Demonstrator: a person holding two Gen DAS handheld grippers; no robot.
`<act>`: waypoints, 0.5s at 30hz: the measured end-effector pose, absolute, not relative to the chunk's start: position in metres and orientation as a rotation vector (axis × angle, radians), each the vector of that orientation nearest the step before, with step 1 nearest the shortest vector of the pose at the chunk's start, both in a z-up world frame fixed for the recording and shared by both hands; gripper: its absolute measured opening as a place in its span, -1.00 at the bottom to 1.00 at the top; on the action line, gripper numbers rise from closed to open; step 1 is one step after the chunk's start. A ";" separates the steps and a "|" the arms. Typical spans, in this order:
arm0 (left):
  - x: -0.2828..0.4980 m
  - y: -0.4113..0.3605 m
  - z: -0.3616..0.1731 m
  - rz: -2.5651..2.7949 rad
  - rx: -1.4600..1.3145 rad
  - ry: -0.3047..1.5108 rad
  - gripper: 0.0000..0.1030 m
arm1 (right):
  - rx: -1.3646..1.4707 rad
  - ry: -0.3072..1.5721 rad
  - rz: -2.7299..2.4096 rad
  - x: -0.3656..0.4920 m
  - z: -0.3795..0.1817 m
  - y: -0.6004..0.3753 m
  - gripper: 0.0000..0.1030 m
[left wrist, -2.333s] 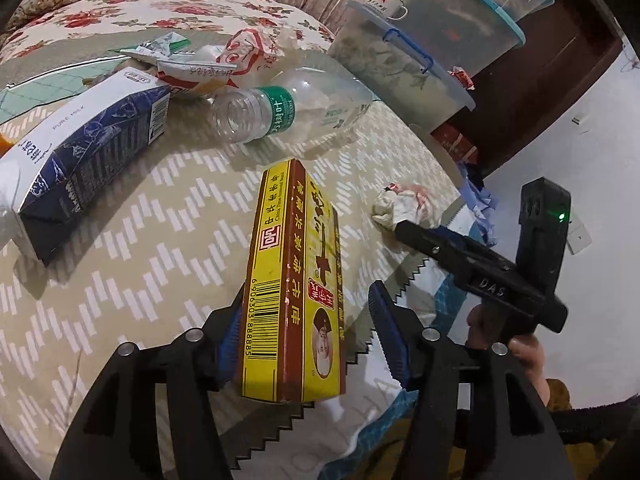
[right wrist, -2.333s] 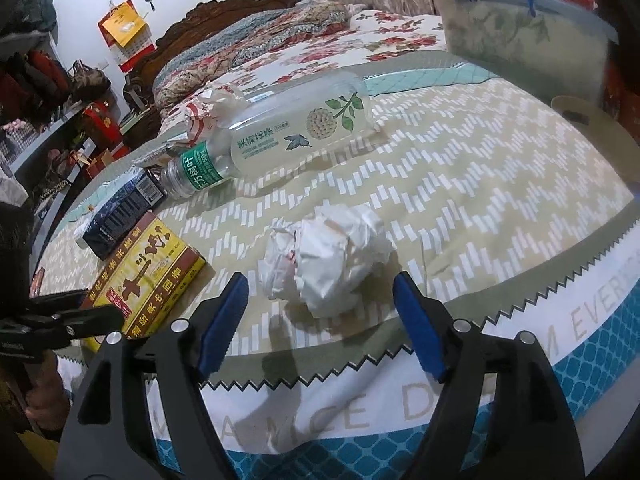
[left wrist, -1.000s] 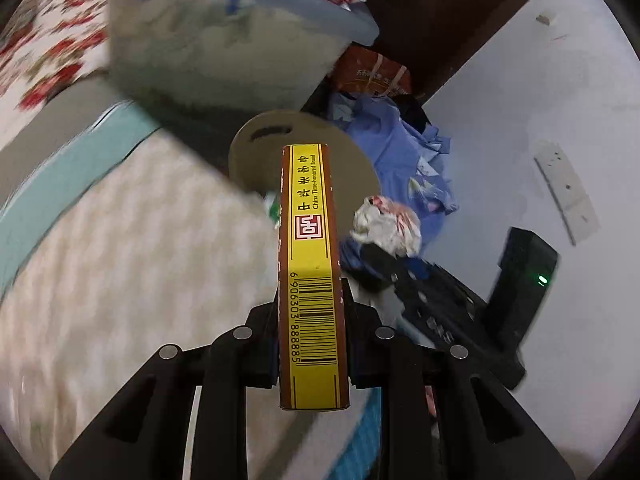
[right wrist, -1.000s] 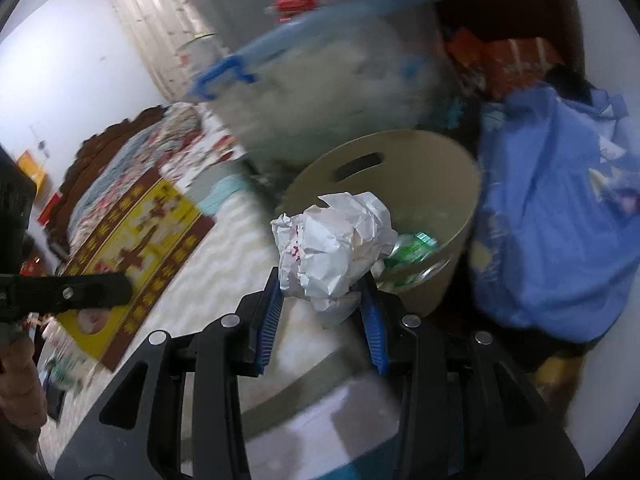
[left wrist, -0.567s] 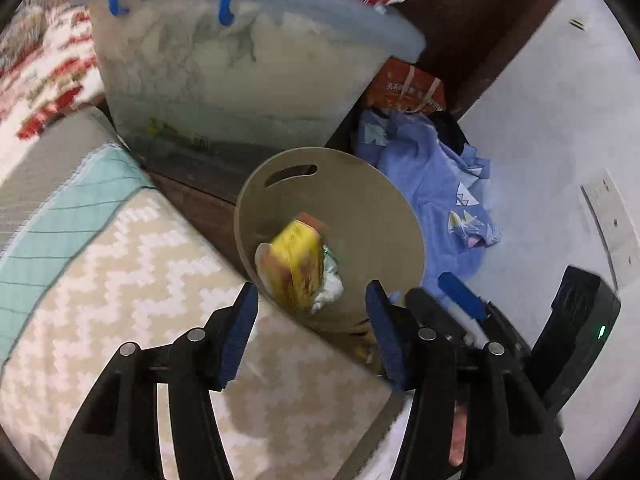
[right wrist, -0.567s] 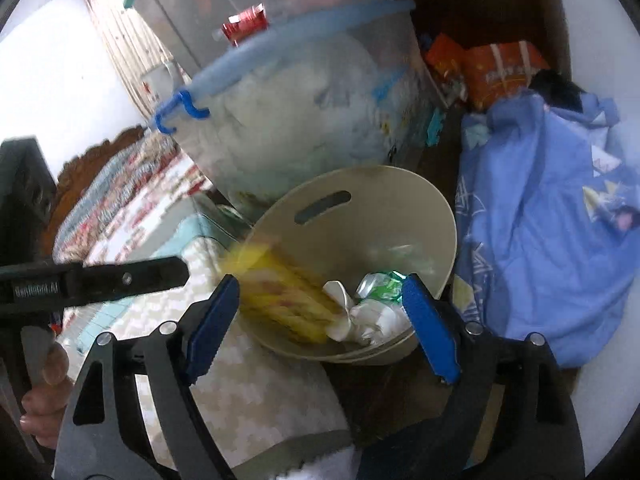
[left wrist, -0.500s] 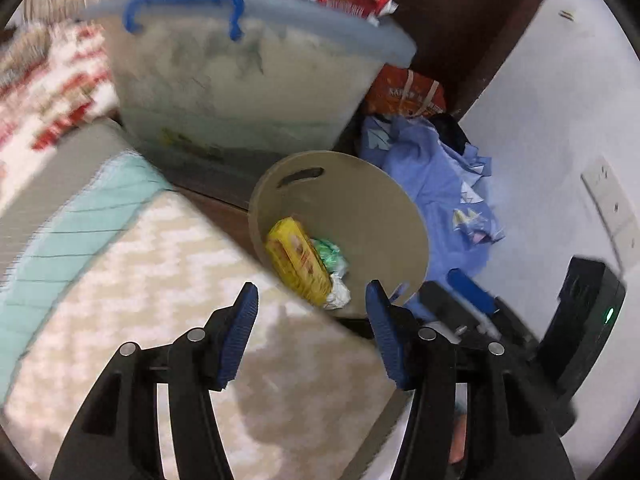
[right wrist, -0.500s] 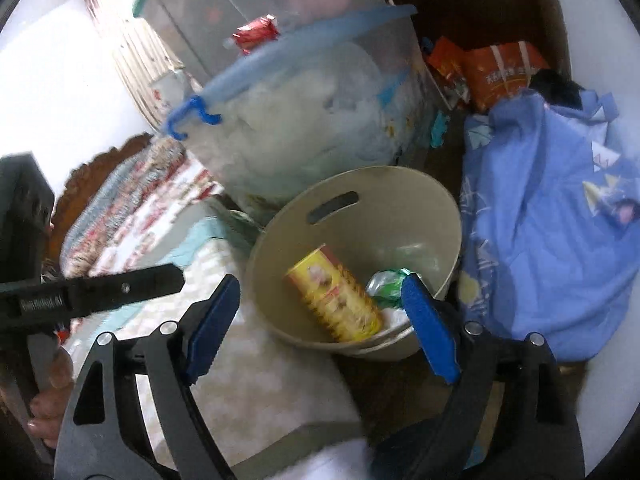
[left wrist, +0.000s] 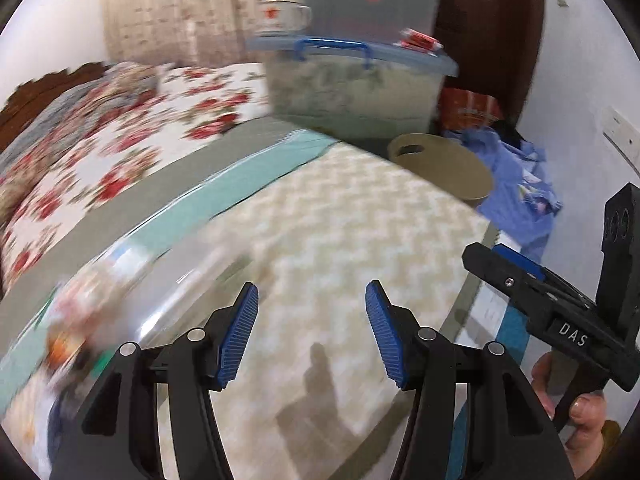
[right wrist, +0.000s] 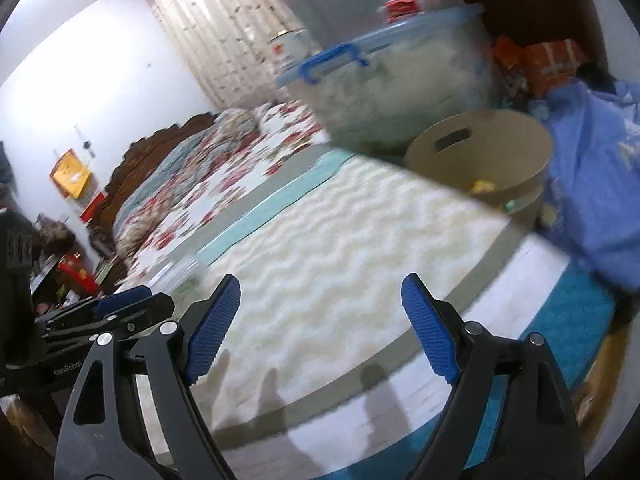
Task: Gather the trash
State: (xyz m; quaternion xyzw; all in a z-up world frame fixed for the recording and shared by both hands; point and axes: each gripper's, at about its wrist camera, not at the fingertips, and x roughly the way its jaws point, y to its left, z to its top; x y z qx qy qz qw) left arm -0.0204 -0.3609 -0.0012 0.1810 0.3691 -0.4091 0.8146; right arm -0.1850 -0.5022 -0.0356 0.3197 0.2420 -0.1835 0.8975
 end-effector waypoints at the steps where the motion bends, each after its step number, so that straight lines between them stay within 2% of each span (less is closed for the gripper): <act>1: -0.019 -0.342 0.000 -0.844 0.376 0.789 0.02 | 0.658 0.507 -0.364 -0.183 -0.034 -0.491 0.61; 15: -0.006 -0.122 -0.003 -0.455 0.170 0.835 0.05 | 0.535 0.650 -0.180 -0.143 -0.020 -0.343 0.61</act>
